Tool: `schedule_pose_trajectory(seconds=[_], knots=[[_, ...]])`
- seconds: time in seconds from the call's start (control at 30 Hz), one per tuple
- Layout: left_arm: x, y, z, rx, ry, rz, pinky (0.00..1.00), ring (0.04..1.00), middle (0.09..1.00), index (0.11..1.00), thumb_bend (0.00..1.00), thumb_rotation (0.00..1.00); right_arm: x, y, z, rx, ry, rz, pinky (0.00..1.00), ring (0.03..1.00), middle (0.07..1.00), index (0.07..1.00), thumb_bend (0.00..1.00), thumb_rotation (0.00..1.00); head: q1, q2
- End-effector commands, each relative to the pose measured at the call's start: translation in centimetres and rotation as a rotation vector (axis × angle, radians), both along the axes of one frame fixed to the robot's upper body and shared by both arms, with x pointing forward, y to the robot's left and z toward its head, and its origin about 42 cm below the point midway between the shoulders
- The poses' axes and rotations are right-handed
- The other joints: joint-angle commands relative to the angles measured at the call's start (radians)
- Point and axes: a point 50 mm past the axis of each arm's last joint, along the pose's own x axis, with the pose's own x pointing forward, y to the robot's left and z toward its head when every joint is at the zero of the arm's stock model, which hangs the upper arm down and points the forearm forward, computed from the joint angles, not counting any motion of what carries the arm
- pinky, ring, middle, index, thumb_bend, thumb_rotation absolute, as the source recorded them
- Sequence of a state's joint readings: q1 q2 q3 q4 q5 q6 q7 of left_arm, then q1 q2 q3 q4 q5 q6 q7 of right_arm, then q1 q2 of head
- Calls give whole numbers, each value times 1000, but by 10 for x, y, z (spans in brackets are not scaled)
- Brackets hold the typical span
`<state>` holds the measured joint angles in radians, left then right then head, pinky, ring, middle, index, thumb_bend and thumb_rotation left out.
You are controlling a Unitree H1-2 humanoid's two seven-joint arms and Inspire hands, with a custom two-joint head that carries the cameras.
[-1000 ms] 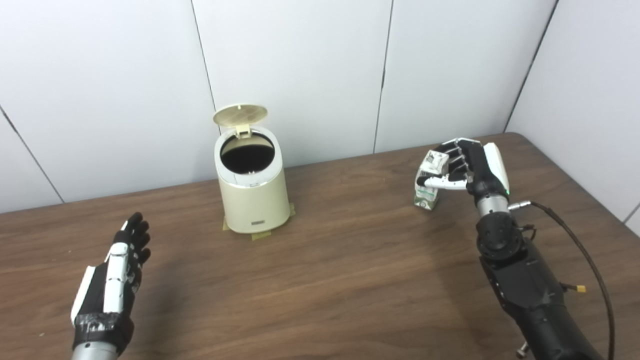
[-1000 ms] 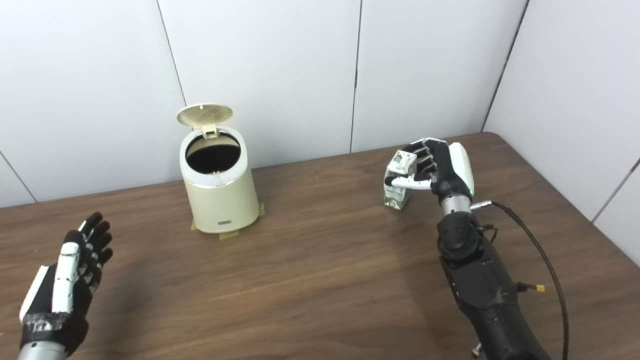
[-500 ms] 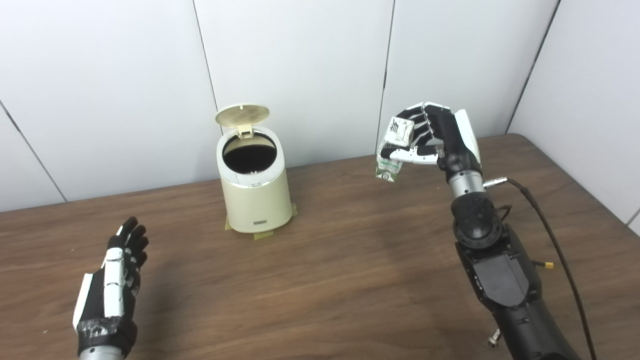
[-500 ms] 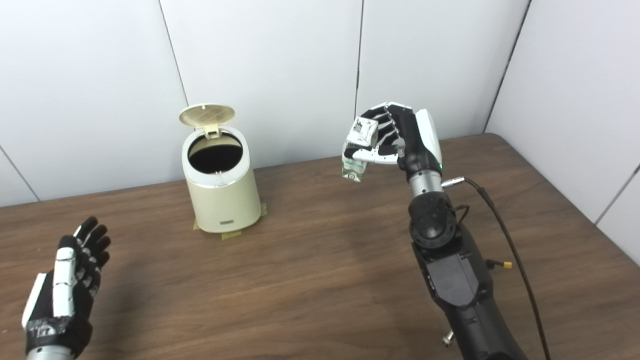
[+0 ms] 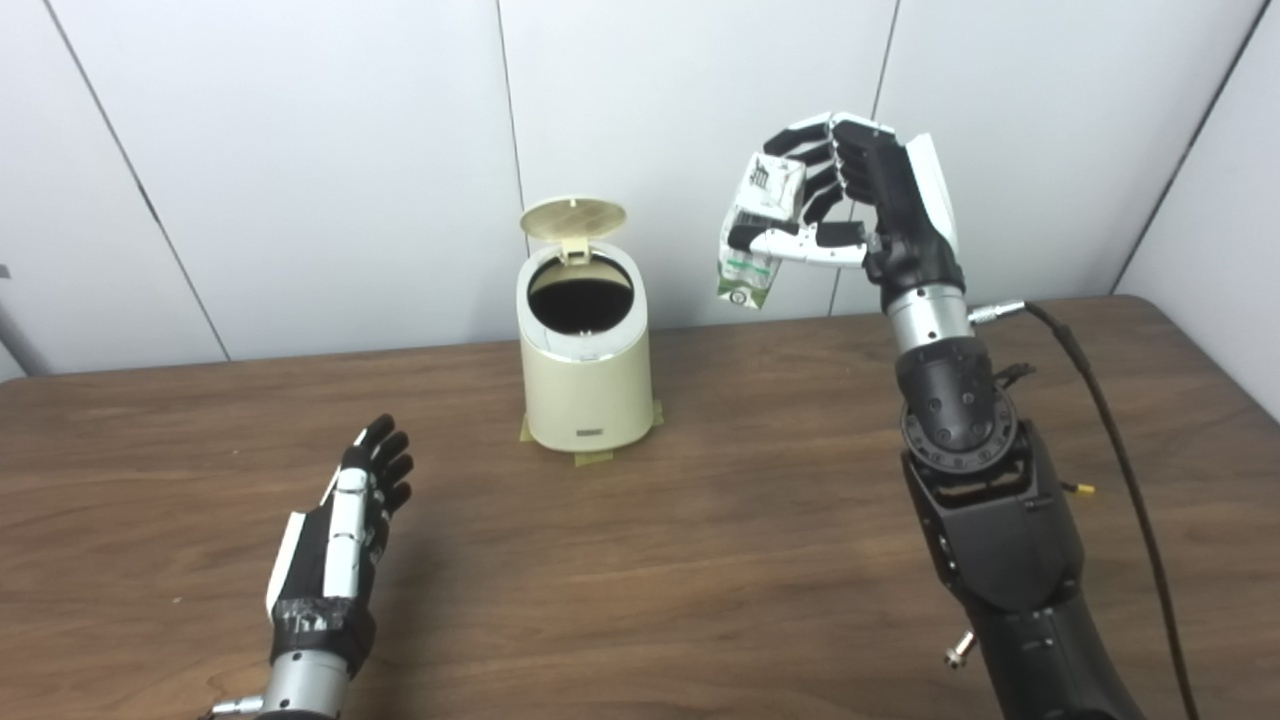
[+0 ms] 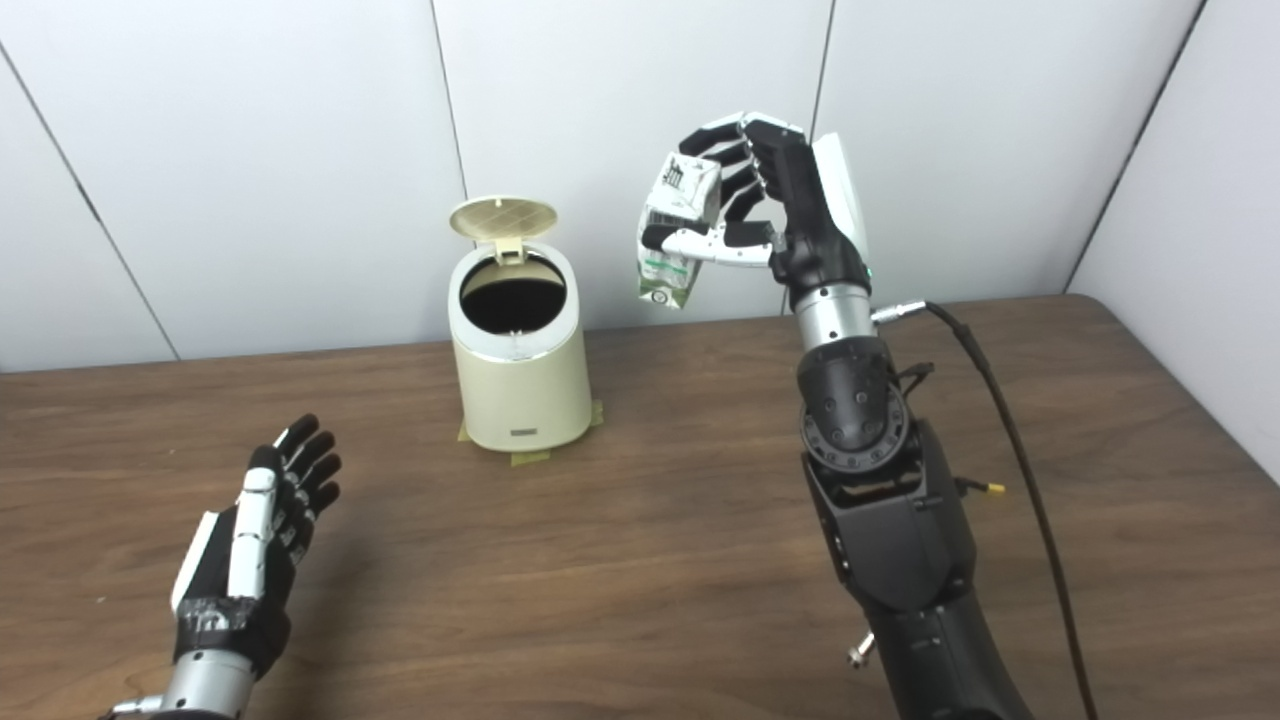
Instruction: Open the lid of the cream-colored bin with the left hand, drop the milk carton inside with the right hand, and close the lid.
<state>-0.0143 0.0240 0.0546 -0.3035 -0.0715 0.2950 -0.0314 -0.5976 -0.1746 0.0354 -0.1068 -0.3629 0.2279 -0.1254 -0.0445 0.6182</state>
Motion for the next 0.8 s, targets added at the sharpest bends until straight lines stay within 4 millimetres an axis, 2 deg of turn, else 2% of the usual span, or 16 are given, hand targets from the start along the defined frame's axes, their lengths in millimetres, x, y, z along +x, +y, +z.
schedule_pose_trajectory(seconds=[0.0,0.1,0.3,0.47,0.77], knots=[[3,-5,11,-4,-54,2,961,943,942,949,428,939,5,18,36,14,-142,34,303,391,510,537,493,0,8,-2],[3,-8,10,-12,-48,4,969,942,942,947,411,928,11,33,38,28,-135,53,342,388,510,530,496,0,22,-9],[2,-14,7,-6,-48,0,954,936,942,950,406,904,22,62,33,46,-113,114,342,389,509,539,495,0,44,-19],[1,-17,6,-6,-51,-4,954,932,937,947,428,875,29,75,26,39,-117,131,287,393,514,535,491,0,53,-23],[1,-21,4,-10,-53,-10,958,934,937,946,452,839,42,94,11,67,-94,156,284,400,503,531,493,0,66,-29]])
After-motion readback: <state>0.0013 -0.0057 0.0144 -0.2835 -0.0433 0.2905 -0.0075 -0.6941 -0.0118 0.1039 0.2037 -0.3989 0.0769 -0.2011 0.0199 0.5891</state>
